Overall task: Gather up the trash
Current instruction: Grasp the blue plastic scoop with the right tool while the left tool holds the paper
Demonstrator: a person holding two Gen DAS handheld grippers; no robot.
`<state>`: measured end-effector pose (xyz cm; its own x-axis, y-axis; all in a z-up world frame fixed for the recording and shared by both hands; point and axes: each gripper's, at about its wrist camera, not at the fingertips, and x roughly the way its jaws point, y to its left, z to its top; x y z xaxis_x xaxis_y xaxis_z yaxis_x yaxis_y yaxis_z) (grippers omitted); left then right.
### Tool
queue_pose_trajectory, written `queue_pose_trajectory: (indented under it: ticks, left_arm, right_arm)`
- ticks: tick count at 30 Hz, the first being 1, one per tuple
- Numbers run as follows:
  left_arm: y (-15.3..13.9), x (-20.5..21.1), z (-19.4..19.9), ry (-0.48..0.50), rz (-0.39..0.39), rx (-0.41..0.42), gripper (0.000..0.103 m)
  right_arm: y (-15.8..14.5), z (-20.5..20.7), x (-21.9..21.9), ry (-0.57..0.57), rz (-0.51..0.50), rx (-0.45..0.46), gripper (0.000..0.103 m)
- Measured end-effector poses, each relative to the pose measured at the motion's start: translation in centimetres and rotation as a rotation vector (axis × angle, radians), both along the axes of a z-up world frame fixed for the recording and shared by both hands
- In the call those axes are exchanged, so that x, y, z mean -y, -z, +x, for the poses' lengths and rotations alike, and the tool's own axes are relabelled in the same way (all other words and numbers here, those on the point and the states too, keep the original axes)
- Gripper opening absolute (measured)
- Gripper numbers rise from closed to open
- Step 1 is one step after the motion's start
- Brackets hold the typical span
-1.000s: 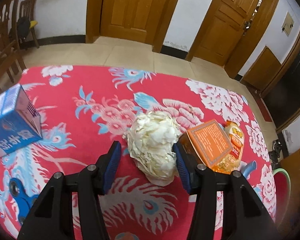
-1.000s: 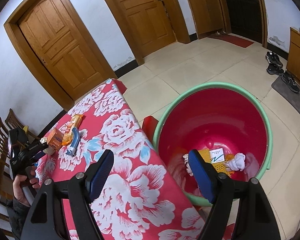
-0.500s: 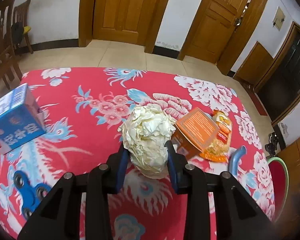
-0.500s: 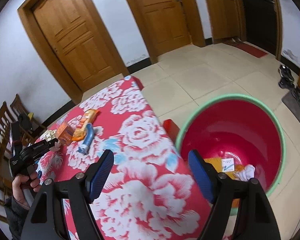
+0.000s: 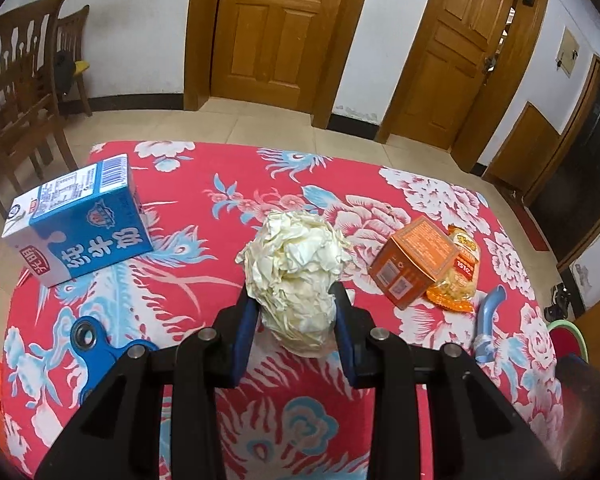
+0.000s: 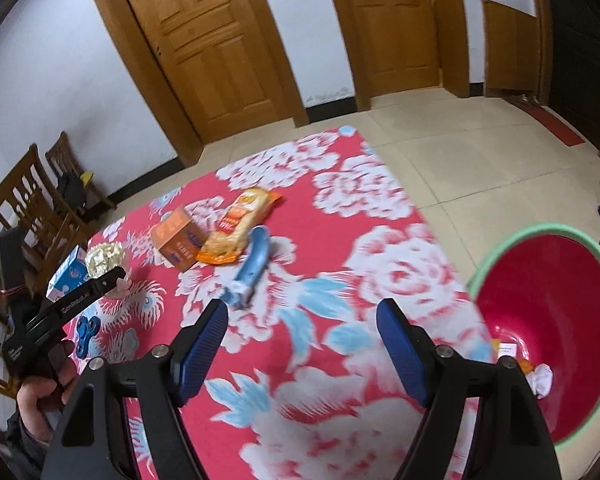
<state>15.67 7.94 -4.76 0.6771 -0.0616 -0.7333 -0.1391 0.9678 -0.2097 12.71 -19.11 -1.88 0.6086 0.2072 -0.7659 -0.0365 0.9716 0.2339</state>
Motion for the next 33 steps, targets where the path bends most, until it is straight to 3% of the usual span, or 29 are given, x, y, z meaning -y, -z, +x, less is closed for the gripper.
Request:
queue_pose_trajectory:
  ticks: [7, 14, 20, 24, 33]
  left_arm:
    - [0.4, -0.1, -0.3, 0.005, -0.005, 0.003, 0.036]
    - [0.3, 0.7, -0.5, 0.040, -0.008, 0.010, 0.036]
    - [0.4, 1.1, -0.4, 0.051, -0.009, 0.010, 0.036]
    - [0.5, 1.3, -0.5, 0.054, -0.009, 0.009, 0.036]
    - [0.6, 1.5, -0.6, 0.069, -0.011, 0.019, 0.036]
  right_arm:
    - [2.0, 2.2, -3.5, -0.046, -0.028, -0.039, 0.079]
    - [4.0, 3.8, -5.7, -0.068, -0.048, -0.082, 0.059]
    - [4.2, 4.1, -6.2, -0.062, -0.069, -0.066, 0.045]
    - [4.2, 4.1, -6.1, -0.061, -0.084, -0.058, 0.026]
    - [3.9, 3.2, -5.5, -0.075, -0.078, -0.044, 0.023]
